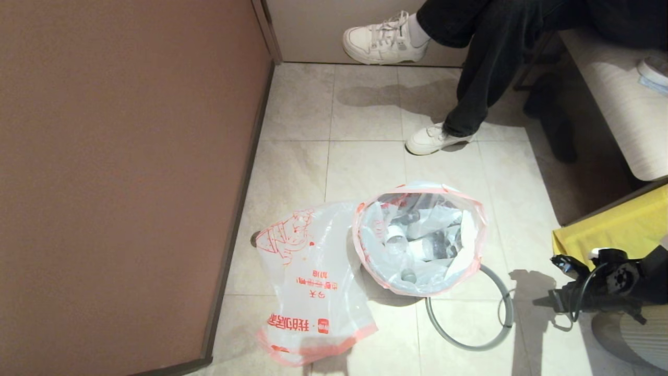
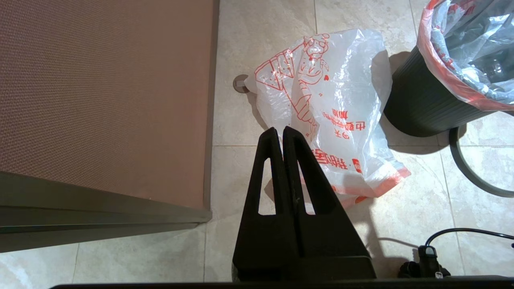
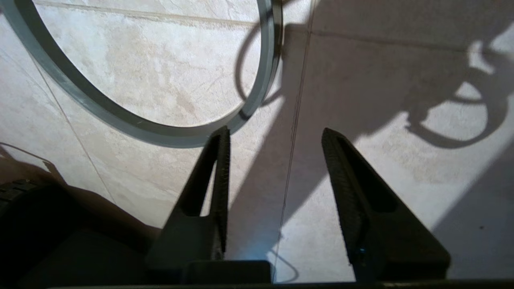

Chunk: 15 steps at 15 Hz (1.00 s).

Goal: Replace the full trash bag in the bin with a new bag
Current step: Place the trash can ring on the floor, then place the trash bag on the floor

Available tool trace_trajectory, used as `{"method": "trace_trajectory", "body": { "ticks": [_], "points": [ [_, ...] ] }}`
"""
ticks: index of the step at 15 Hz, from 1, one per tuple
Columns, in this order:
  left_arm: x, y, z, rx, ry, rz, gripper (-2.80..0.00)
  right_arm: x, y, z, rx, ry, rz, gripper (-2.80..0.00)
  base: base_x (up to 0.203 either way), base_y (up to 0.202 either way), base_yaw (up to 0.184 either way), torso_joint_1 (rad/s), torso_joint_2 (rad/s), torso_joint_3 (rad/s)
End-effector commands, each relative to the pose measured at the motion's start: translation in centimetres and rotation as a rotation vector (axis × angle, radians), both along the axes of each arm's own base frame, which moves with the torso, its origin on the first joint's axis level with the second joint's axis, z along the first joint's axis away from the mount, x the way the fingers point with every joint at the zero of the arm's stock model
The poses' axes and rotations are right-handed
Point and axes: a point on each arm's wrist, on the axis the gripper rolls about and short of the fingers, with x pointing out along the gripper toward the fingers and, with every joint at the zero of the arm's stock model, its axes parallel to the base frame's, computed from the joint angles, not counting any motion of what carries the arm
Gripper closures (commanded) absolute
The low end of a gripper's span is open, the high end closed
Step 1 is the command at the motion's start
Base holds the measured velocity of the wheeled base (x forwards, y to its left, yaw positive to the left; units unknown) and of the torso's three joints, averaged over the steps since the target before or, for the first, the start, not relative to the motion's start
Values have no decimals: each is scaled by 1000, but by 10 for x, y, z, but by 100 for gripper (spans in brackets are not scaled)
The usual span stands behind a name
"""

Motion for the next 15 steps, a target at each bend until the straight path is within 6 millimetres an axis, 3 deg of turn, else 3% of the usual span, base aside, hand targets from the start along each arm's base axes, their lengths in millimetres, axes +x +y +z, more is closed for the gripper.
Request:
{"method": "trace_trajectory", "body": {
  "ticks": [1,4,7,8,12,15],
  "points": [
    [0,0,0,0,2,0,0,-8,0,6,6,10,-11,-280,0,0,0,0,0,0],
    [0,0,0,0,2,0,0,-29,7,44,4,-10,-28,-280,0,0,0,0,0,0],
    [0,0,0,0,2,0,0,-64,25,82,14,-14,-40,-280,0,0,0,0,0,0],
    [0,0,0,0,2,0,0,-76,31,92,17,-14,-46,0,0,0,0,0,0,0],
    [0,0,0,0,2,0,0,-113,55,131,26,-55,-66,0,0,0,0,0,0,0],
    [0,0,0,0,2,0,0,-130,88,166,54,-112,-49,0,0,0,0,0,0,0]
  ]
}}
